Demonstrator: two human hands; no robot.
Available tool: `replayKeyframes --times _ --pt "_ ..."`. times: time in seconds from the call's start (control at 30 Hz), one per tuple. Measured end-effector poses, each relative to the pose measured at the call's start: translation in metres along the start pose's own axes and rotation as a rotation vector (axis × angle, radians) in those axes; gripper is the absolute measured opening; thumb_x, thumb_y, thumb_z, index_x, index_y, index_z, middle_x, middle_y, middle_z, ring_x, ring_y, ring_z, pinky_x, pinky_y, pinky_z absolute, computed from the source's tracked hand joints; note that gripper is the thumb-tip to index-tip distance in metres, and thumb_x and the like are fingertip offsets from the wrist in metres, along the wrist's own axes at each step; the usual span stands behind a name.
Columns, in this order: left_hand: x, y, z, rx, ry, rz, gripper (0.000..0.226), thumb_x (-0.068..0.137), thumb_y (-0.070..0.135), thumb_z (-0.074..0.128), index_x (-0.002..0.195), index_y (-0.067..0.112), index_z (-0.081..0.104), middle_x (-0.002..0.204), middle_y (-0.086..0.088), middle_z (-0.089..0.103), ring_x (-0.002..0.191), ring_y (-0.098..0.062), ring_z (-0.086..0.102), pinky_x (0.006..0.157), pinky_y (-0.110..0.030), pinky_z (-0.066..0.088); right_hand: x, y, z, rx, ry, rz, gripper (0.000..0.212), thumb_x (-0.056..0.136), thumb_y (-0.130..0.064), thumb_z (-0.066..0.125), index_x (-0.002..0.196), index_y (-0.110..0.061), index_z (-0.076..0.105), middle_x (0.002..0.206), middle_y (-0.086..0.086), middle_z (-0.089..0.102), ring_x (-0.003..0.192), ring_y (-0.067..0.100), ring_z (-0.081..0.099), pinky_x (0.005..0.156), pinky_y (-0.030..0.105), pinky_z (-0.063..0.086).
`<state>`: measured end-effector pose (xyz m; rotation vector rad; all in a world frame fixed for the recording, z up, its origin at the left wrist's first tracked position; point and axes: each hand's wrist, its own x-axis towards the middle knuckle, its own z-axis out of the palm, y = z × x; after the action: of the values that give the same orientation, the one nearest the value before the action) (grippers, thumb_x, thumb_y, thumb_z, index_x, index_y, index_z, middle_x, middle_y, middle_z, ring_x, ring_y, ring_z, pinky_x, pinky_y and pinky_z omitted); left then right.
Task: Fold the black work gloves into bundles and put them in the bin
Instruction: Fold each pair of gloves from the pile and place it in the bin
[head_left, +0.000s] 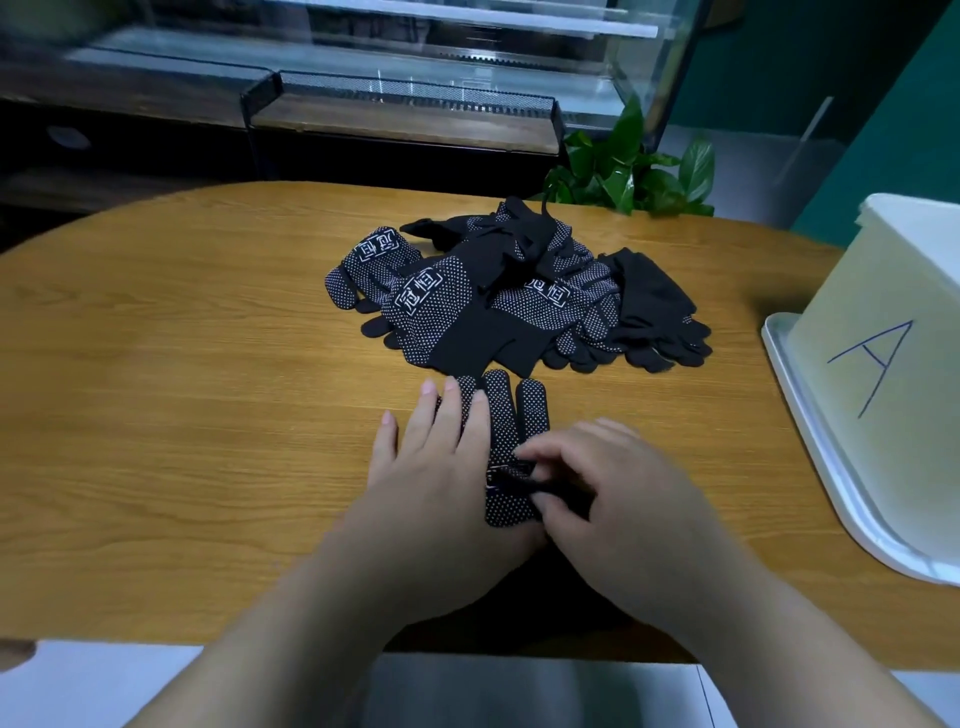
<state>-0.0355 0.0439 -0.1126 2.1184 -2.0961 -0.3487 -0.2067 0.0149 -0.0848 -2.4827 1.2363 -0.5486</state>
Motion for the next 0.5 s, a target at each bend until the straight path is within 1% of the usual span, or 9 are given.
replayKeyframes --times 0.07,0.13,0.17,0.23,0.3,0.37,0.43,0.5 --pt "-0.001 -0.01 -0.012 -0.008 -0.078 0.039 0.118 0.062 0.09 0.024 0.154 0.03 -0.019 0.161 0.006 -0.028 0.145 -0.012 -0.034 0.122 -0.044 -0.011 -0.001 0.001 0.002 -0.038 -0.028 -0.046 0.035 0.08 -0.019 0.066 0.109 -0.039 0.063 0.09 -0.026 0.058 0.091 -0.005 0.044 0.077 0.008 0.034" --pt "-0.003 -0.019 -0.021 -0.036 -0.136 0.067 0.111 0.072 0.085 0.041 0.155 0.035 -0.015 0.161 0.01 -0.028 0.143 -0.009 -0.035 0.122 -0.042 -0.012 -0.002 0.001 0.003 -0.058 -0.038 -0.077 0.036 0.081 -0.019 0.066 0.111 -0.038 0.064 0.091 -0.026 0.06 0.091 -0.004 0.045 0.077 0.008 0.035" --pt "-0.004 -0.023 -0.026 -0.059 -0.15 0.079 0.108 0.075 0.083 0.044 0.155 0.038 -0.012 0.161 0.012 -0.026 0.144 -0.007 -0.033 0.123 -0.041 -0.011 -0.002 0.002 0.003 -0.055 -0.039 -0.086 0.036 0.081 -0.019 0.066 0.112 -0.038 0.064 0.091 -0.026 0.06 0.092 -0.004 0.046 0.077 0.009 0.036" --pt "-0.005 -0.029 -0.034 -0.121 -0.154 0.102 0.1 0.073 0.072 0.044 0.155 0.042 -0.003 0.163 0.015 -0.018 0.146 -0.003 -0.026 0.123 -0.037 -0.01 -0.004 0.002 0.001 -0.031 -0.033 -0.102 0.034 0.082 -0.023 0.064 0.113 -0.037 0.065 0.091 -0.026 0.062 0.091 -0.003 0.05 0.079 0.012 0.041" --pt "-0.003 -0.032 -0.04 -0.25 -0.124 0.102 0.087 0.072 0.052 0.042 0.154 0.045 0.015 0.164 0.018 0.001 0.149 0.0 -0.01 0.123 -0.029 -0.004 -0.005 0.004 -0.001 -0.009 -0.02 -0.116 0.033 0.084 -0.024 0.061 0.114 -0.037 0.065 0.092 -0.026 0.065 0.09 -0.002 0.056 0.081 0.02 0.048" --pt "-0.001 -0.034 -0.043 -0.375 -0.034 0.069 0.07 0.079 0.036 0.048 0.148 0.043 0.036 0.157 0.02 0.026 0.147 -0.001 0.013 0.12 -0.023 0.009 -0.003 0.004 -0.003 0.005 0.002 -0.106 0.036 0.087 -0.022 0.06 0.118 -0.04 0.062 0.097 -0.028 0.067 0.094 -0.003 0.059 0.085 0.023 0.05" --pt "0.003 -0.035 -0.043 -0.406 0.076 0.036 0.052 0.09 0.019 0.053 0.139 0.038 0.051 0.142 0.021 0.045 0.136 -0.004 0.033 0.114 -0.022 0.022 -0.001 0.006 -0.002 0.034 0.04 -0.068 0.044 0.09 -0.015 0.062 0.121 -0.045 0.056 0.105 -0.03 0.061 0.098 -0.005 0.056 0.083 0.02 0.049" --pt "0.007 -0.035 -0.042 -0.405 0.14 -0.005 0.043 0.094 0.014 0.053 0.129 0.038 0.058 0.127 0.024 0.051 0.127 -0.005 0.041 0.104 -0.022 0.028 0.003 0.008 0.0 0.038 0.063 -0.048 0.047 0.088 -0.013 0.068 0.119 -0.045 0.055 0.109 -0.03 0.05 0.1 -0.006 0.049 0.084 0.012 0.042"
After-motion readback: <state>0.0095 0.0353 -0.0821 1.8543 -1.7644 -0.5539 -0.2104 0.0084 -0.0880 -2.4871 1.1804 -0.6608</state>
